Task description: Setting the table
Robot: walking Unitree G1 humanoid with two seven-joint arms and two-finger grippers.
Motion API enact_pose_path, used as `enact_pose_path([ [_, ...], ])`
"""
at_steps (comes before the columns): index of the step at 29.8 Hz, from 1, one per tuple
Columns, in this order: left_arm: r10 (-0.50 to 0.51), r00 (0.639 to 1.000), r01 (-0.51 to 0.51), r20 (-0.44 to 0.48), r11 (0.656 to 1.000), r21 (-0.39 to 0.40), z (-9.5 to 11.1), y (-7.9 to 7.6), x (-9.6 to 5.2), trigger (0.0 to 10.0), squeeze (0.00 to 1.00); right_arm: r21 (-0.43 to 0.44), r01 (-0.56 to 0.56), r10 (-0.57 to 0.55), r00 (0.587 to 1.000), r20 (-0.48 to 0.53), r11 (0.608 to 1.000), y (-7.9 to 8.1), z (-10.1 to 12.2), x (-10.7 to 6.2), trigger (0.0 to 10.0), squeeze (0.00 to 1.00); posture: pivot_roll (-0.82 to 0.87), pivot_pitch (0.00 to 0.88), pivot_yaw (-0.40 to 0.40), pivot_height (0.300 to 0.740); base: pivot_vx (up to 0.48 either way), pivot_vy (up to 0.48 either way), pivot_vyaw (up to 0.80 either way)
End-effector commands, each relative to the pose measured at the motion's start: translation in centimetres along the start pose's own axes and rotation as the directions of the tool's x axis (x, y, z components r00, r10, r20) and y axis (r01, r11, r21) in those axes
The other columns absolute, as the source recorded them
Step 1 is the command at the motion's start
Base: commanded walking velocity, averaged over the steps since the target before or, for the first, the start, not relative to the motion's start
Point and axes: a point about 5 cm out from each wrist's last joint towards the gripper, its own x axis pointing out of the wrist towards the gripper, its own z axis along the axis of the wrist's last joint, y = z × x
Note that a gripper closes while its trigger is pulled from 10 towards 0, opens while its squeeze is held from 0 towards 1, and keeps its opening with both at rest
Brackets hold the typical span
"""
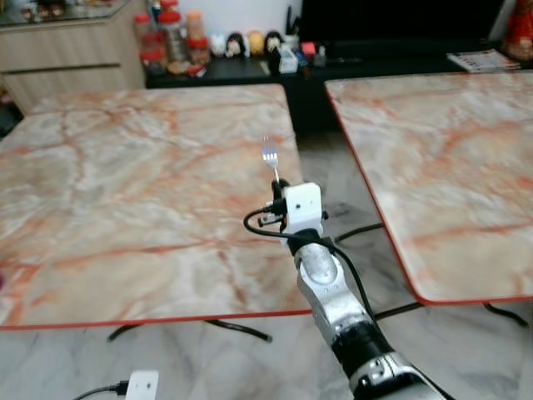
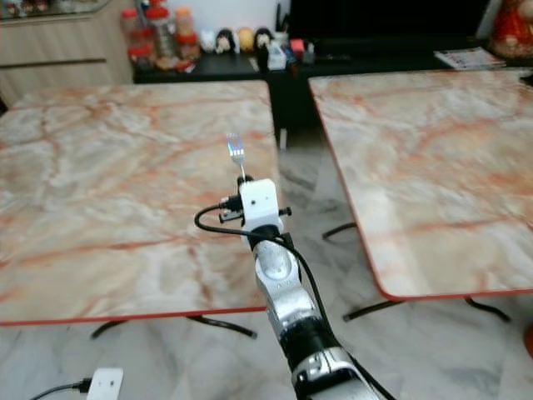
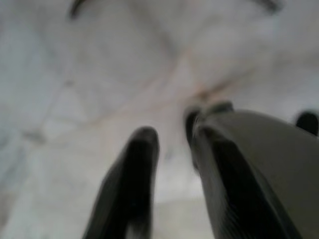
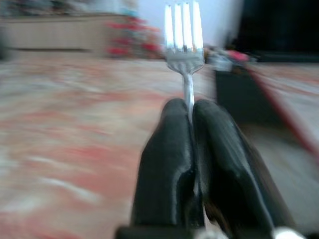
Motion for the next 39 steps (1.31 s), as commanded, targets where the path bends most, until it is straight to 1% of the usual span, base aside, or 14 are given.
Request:
enact_pose_path([
  [1, -0.004, 1.0, 0.004, -0.027, 1.0, 0.02, -0.6, 0.1, -0.1, 10.0, 0.0, 0.017, -0.024, 0.023, 0.999, 0.039, 1.0, 1.0, 0.9, 0.3, 10.0, 0.0, 0.02, 0.043, 0.023, 0.74, 0.0, -0.33, 0.0],
  [6, -0.005, 1.0, 0.006, -0.025, 1.0, 0.021, -0.6, 0.1, -0.1, 10.0, 0.0, 0.01, -0.023, 0.023, 0.999, 0.049, 1.0, 0.9, 1.0, 0.3, 10.0, 0.0, 0.01, 0.044, 0.025, 0.74, 0.0, -0.33, 0.0],
  [14, -0.006, 1.0, 0.006, -0.023, 1.0, 0.021, -0.5, 0.0, -0.1, 10.0, 0.0, 0.017, -0.001, 0.0, 0.999, 0.048, 1.0, 0.3, 1.0, 0.5, 10.0, 0.0, 0.01, 0.042, 0.024, 0.74, 0.0, -0.332, 0.0],
  [19, -0.006, 1.0, 0.007, -0.025, 1.0, 0.023, -0.5, 0.1, -0.1, 10.0, 0.0, 0.007, 0.011, -0.011, 0.999, 0.044, 1.0, -0.1, 1.0, 0.6, 10.0, 0.0, 0.01, 0.041, 0.023, 0.74, 0.0, -0.331, 0.0],
  [26, -0.008, 1.0, 0.009, -0.028, 1.0, 0.029, -0.7, 0.1, -0.1, 10.0, 0.0, 0.004, 0.007, -0.007, 0.998, 0.061, 1.0, -0.1, 1.2, 0.5, 10.0, 0.0, 0.01, 0.032, 0.025, 0.74, 0.0, -0.331, 0.0],
  [39, -0.01, 1.0, 0.011, -0.027, 0.999, 0.046, -0.6, 0.3, -0.1, 10.0, 0.0, 0.012, 0.025, -0.026, 0.999, 0.045, 1.0, -0.4, 0.8, 0.4, 10.0, 0.0, 0.0, 0.014, 0.032, 0.74, 0.0, -0.33, 0.0],
])
